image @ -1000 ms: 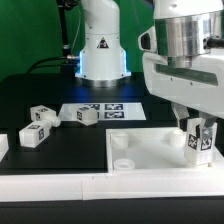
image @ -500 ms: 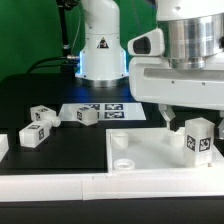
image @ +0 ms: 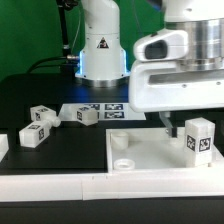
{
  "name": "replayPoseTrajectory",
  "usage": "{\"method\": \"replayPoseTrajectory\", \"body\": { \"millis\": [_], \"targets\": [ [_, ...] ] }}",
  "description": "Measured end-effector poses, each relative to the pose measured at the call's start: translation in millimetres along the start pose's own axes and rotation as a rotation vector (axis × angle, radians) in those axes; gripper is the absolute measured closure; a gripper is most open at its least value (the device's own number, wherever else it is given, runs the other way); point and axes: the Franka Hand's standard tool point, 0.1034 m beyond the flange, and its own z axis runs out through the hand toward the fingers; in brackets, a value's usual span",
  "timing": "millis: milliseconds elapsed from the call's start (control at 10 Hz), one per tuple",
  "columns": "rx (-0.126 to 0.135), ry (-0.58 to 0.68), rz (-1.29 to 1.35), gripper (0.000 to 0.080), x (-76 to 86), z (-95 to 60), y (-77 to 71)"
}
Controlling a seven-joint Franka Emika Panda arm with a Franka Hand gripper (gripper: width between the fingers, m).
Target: Assemble one leg
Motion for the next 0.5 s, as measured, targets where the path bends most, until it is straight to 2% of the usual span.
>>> {"method": "replayPoseTrajectory", "body": {
  "millis": [100,300,500],
  "targets": [
    [-0.002,0.0,-0.222,0.0151,-1.6,1.9,-1.9],
    [-0.001,0.0,-0.156,0.0151,-1.2,1.6,-0.7],
    [0.0,0.0,-0.104,0.0412,-1.2,1.7,-0.7]
  ]
}}
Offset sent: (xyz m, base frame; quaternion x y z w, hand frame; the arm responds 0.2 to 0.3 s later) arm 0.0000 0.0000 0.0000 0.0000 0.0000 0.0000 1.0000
